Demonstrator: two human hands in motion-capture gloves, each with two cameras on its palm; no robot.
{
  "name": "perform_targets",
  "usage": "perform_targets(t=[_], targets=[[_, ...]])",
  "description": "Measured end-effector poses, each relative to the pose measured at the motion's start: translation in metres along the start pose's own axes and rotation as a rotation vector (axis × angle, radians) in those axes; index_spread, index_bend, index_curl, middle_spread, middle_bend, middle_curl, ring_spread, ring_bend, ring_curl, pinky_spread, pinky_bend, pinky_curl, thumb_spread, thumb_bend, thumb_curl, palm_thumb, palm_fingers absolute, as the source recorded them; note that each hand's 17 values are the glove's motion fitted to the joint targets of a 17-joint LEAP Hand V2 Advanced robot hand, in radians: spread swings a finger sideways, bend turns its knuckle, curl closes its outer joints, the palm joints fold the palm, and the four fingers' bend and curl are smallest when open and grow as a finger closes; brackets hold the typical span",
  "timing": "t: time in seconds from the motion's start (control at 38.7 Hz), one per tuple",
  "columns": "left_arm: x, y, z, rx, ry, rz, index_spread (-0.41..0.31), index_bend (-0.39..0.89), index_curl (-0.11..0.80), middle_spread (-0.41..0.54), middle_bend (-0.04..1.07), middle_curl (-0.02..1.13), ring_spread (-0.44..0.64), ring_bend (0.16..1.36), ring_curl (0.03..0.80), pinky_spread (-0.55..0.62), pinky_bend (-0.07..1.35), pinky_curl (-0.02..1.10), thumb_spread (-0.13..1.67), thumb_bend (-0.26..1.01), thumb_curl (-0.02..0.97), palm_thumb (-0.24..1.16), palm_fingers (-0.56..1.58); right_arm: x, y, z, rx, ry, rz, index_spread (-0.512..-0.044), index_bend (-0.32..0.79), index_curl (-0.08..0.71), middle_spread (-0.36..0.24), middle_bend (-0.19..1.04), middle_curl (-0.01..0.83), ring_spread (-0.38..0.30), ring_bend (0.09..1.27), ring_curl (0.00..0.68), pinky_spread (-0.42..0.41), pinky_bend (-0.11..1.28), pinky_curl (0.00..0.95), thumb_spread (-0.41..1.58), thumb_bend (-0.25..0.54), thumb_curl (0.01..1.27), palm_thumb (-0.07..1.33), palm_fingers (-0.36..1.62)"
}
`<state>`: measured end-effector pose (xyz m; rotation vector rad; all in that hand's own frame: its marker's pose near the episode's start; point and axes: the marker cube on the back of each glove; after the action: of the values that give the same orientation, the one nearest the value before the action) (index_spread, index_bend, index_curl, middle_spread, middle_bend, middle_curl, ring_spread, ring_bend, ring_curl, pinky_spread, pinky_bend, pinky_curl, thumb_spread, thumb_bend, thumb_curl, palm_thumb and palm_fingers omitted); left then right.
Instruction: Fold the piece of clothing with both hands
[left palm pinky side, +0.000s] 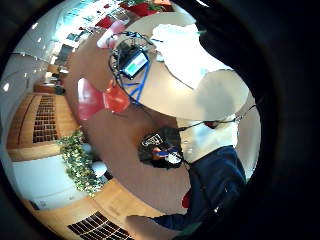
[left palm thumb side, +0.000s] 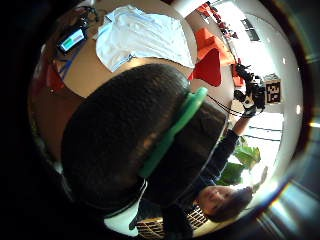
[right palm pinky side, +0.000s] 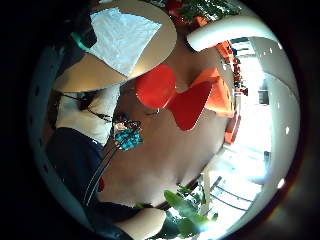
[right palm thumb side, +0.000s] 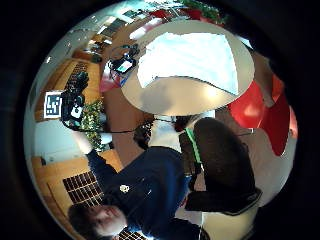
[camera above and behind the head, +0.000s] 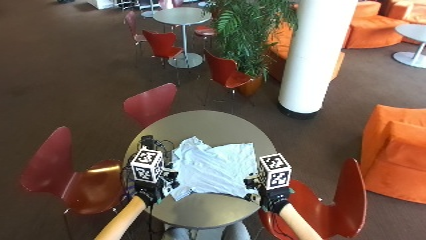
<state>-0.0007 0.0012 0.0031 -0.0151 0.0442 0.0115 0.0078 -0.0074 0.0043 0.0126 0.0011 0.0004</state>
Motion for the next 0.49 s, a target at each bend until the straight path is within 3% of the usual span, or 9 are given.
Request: perform_targets(t=[0.23, 0.36, 0.49], targets=[[-0.005, -0.029, -0.005, -0.022, 0.009, -0.009, -0.044, 0.11, 0.057, 0.136, 0.19, 0.19, 0.19, 0.66, 0.243, 0.16, 0.58, 0.26, 0.93, -0.02, 0.087, -0.01, 0.24, 0.008, -0.027, -0.017, 0.006, -0.006, 0.035, -0.302, 0.1, 0.124, -0.052, 0.21, 0.205, -0.051, 0.54, 0.262, 0.026, 0.56, 0.27, 1.05, 0.258, 0.18, 0.47, 0.52], [-0.012, -0.074, 0.0, -0.049, 0.087, -0.015, -0.058, 0.14, 0.097, 0.149, 0.17, 0.21, 0.2, 0.66, 0.253, 0.17, 0.59, 0.28, 0.99, -0.01, 0.117, 0.01, 0.23, 0.014, -0.067, -0.019, -0.032, -0.042, 0.056, -0.308, 0.13, 0.147, -0.055, 0.2, 0.237, -0.065, 0.54, 0.28, 0.024, 0.56, 0.284, 1.11, 0.234, 0.2, 0.49, 0.54], [-0.012, -0.128, 0.027, -0.101, 0.116, 0.013, -0.074, 0.16, 0.135, 0.162, 0.16, 0.22, 0.22, 0.66, 0.257, 0.19, 0.6, 0.29, 1.03, 0.0, 0.151, 0.04, 0.22, 0.017, -0.116, -0.004, -0.11, -0.081, 0.071, -0.312, 0.13, 0.168, -0.057, 0.19, 0.259, -0.073, 0.54, 0.294, 0.023, 0.55, 0.294, 1.14, 0.203, 0.23, 0.51, 0.54]])
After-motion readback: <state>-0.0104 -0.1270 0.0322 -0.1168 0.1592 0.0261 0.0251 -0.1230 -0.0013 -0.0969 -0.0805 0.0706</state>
